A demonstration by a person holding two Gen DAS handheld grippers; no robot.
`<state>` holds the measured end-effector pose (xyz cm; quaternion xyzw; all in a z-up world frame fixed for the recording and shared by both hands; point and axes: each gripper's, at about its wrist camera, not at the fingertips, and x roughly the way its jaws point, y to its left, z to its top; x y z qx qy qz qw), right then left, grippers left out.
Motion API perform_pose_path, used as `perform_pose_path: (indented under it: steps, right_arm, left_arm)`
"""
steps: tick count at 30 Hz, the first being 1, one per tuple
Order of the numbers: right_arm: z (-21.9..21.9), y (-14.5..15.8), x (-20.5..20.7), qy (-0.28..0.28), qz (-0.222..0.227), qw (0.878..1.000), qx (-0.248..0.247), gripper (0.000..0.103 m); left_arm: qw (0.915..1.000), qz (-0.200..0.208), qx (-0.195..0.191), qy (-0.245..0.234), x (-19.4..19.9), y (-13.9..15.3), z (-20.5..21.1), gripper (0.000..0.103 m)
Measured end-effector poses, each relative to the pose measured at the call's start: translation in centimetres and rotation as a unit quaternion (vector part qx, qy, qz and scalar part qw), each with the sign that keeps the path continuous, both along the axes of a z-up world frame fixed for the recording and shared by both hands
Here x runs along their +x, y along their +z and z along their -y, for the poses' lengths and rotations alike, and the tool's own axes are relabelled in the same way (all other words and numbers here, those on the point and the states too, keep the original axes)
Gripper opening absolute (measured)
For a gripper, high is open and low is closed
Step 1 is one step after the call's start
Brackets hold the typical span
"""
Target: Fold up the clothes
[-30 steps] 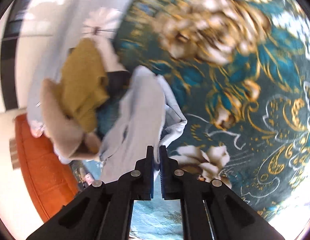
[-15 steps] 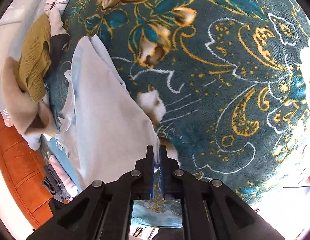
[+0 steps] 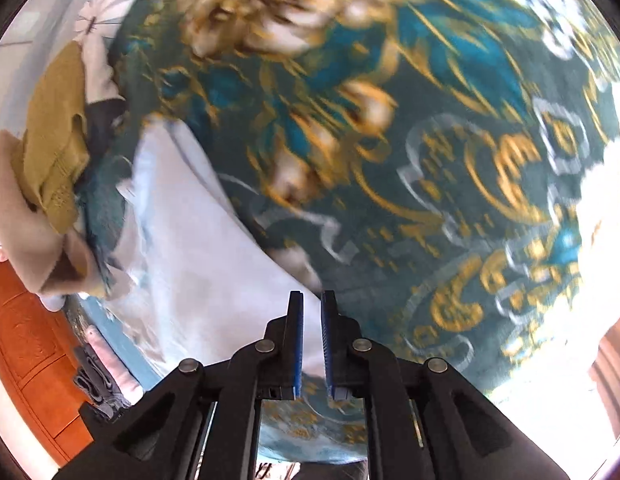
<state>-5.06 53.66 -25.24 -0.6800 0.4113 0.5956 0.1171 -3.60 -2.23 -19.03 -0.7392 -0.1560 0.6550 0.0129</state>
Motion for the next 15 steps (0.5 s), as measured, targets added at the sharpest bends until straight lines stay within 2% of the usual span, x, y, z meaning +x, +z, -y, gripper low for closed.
perform_pose_path:
  steps: [3,6,9,12,14,15]
  right_arm:
    - [0.8,0.8,-5.5,0.035,-0.029,0.999,0.014,0.035]
    - [2.1,1.0,-10.1,0.086,-0.047,0.995,0.036,0.038]
    - [3.5,0.3,-12.9,0.142,-0.053,0.987,0.057,0.039]
    - [4.1,-0.9,-14.0,0.201,-0.044,0.975,0.078,0.039]
    - [3.8,-1.4,-13.6,0.22,-0.045,0.972,0.075,0.039]
    - [3.8,-1.4,-13.7,0.227,-0.046,0.97,0.072,0.037]
  left_arm:
    - [0.9962,-0.016,-0.018,-0.084,-3.9,-0.7,-3.3,0.049]
    - [0.9835,-0.032,-0.046,-0.172,-6.5,-1.6,-6.4,0.05]
    - [0.9745,-0.043,-0.043,-0.216,-7.8,-2.6,-8.3,0.05]
    - [0.973,-0.05,-0.023,-0.224,-8.2,-3.2,-8.9,0.049]
    - [0.9731,-0.055,-0.01,-0.224,-8.2,-3.5,-8.9,0.037]
    - [0.9731,-0.057,0.0,-0.223,-8.0,-3.4,-8.9,0.016]
